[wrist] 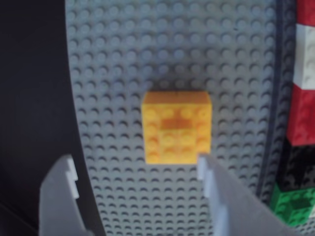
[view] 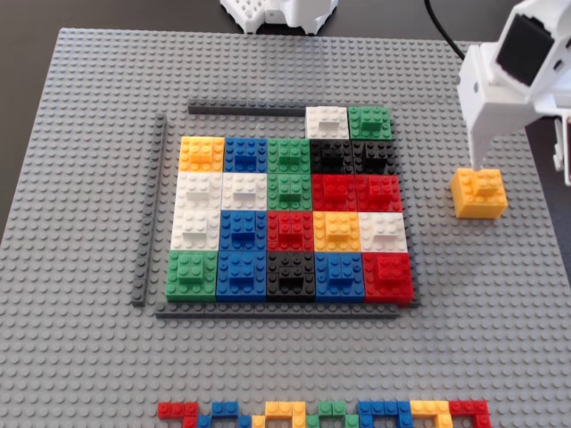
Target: Grab the cube and place it into the grid
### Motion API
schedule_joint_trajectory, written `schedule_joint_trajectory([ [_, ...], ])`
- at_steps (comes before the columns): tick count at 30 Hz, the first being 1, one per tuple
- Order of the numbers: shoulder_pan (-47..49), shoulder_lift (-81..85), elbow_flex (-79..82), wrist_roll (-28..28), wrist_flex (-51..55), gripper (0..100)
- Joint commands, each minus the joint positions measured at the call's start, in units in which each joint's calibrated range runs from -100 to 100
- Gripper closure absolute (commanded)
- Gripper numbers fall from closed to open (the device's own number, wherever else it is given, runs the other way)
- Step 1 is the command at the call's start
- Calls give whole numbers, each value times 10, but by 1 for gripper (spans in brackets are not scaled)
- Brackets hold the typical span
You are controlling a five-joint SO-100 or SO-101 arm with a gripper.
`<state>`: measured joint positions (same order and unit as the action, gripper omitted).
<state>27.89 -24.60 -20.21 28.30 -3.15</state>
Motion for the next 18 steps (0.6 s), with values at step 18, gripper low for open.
schedule_joint_trajectory([
  [18,1,-3,-4,-2,-10,69],
])
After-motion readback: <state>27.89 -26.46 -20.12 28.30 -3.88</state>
